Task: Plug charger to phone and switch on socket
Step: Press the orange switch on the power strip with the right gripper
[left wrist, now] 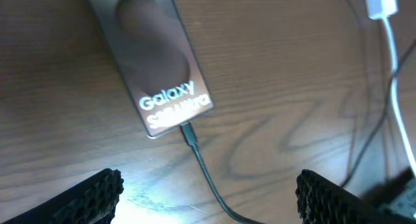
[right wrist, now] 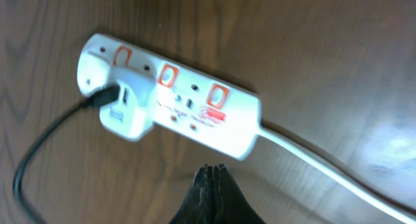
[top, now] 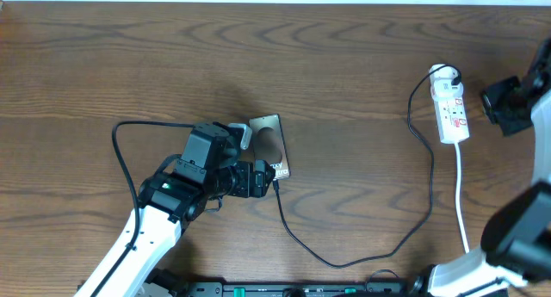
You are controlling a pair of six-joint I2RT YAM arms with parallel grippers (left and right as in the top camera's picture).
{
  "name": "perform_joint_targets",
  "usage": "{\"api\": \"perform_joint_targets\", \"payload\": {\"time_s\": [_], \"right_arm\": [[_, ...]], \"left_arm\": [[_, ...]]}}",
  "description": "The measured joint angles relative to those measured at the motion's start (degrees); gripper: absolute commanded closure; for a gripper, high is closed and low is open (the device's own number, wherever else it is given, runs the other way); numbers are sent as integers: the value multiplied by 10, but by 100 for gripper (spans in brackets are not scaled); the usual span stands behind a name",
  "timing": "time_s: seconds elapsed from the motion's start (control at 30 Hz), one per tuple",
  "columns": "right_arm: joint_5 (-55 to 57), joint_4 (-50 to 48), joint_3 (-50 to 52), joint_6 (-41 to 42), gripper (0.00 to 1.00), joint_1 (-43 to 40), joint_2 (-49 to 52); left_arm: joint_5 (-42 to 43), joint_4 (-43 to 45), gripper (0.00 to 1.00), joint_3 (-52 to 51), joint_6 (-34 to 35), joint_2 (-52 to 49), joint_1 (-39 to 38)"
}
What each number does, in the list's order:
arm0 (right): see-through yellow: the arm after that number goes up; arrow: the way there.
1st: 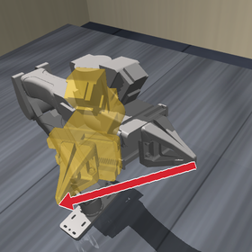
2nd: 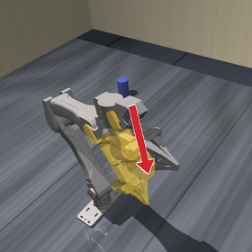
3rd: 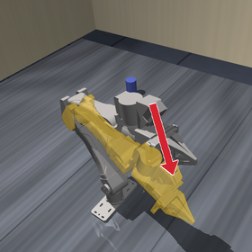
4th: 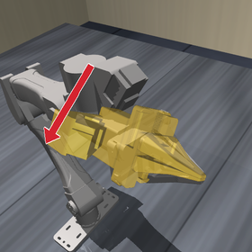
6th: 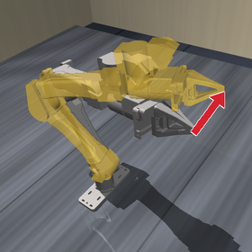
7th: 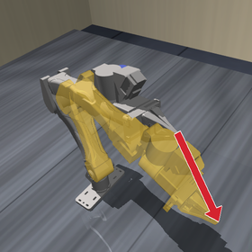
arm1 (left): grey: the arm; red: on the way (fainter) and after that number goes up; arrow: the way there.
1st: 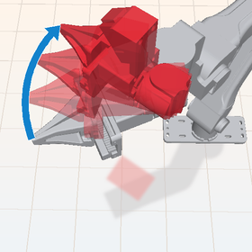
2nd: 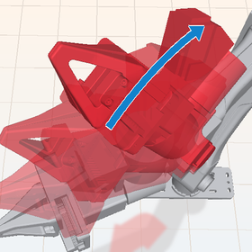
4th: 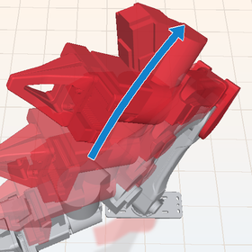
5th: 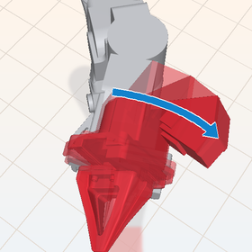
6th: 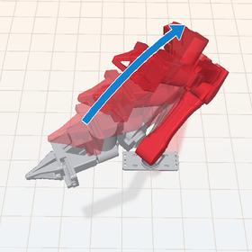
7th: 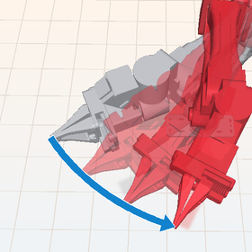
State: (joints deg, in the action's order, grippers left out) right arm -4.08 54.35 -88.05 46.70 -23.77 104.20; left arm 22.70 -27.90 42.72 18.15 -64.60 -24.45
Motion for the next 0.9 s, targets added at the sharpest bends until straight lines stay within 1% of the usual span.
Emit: {"api": "perform_joint_targets", "payload": {"time_s": [0.23, 0.4, 0.67, 0.9], "right_arm": [[-50, -25, -50, 40, 99, 0, 120], [-76, -60, -50, 57, 99, 0, 167], [-96, -114, -51, 78, 99, 0, 184], [-102, -122, -51, 89, 99, 0, 184]], "left_arm": [[-21, -2, 13, 0, 0, 0, 0], [-25, -2, 13, 0, 0, 0, 0], [-36, -2, 13, 0, 0, 0, 0], [-36, -3, 13, 0, 0, 0, 0]]}}
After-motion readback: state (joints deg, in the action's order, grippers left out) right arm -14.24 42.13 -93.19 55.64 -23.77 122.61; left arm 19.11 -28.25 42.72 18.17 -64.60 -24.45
